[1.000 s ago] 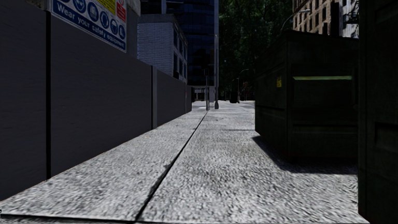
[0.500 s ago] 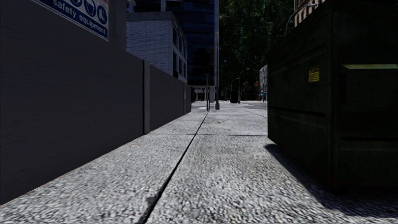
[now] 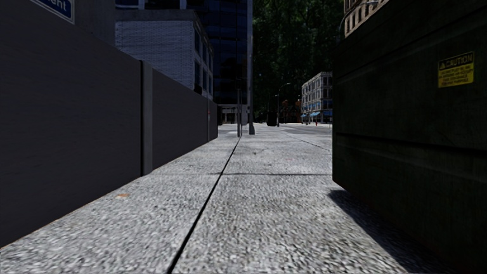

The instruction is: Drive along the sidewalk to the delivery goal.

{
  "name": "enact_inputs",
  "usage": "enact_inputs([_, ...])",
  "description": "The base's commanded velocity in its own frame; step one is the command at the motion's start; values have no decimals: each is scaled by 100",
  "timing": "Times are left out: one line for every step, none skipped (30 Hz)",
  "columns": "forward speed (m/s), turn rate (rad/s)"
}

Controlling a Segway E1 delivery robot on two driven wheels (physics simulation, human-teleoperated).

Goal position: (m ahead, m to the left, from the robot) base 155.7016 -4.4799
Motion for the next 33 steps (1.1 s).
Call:
enact_inputs([156,0])
enact_inputs([156,0])
enact_inputs([156,0])
enact_inputs([156,0])
enact_inputs([156,0])
enact_inputs([156,0])
enact_inputs([156,0])
enact_inputs([156,0])
enact_inputs([156,0])
enact_inputs([156,0])
enact_inputs([156,0])
enact_inputs([156,0])
enact_inputs([156,0])
enact_inputs([156,0])
enact_inputs([156,0])
enact_inputs([156,0])
enact_inputs([156,0])
enact_inputs([156,0])
enact_inputs([156,0])
enact_inputs([156,0])
enact_inputs([156,0])
enact_inputs([156,0])
enact_inputs([156,0])
enact_inputs([156,0])
enact_inputs([156,0])
enact_inputs([156,0])
enact_inputs([156,0])
enact_inputs([156,0])
enact_inputs([156,0])
enact_inputs([156,0])
enact_inputs([156,0])
enact_inputs([156,0])
enact_inputs([156,0])
